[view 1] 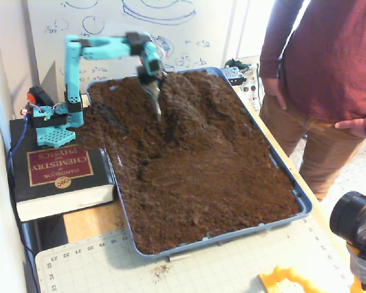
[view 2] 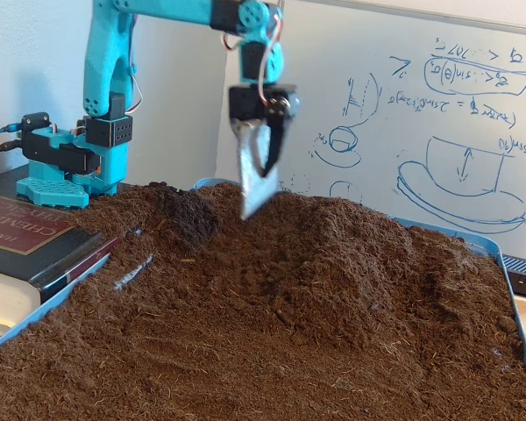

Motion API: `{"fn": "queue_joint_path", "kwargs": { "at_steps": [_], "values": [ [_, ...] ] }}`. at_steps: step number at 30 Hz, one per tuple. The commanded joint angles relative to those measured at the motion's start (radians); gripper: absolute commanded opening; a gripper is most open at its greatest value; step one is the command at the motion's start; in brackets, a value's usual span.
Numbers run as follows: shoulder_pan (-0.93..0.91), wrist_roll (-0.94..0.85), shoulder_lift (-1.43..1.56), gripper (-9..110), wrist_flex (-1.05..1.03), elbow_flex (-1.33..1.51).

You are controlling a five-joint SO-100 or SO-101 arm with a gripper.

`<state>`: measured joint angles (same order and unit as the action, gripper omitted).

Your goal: Build a berm.

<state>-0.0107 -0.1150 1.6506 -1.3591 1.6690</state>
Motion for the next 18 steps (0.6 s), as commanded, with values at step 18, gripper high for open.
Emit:
{"fn": "queue_joint_path", "kwargs": {
  "at_steps": [18],
  "values": [
    [-0.509,-0.512,-0.147,0,0.868,0.643]
  ]
}}
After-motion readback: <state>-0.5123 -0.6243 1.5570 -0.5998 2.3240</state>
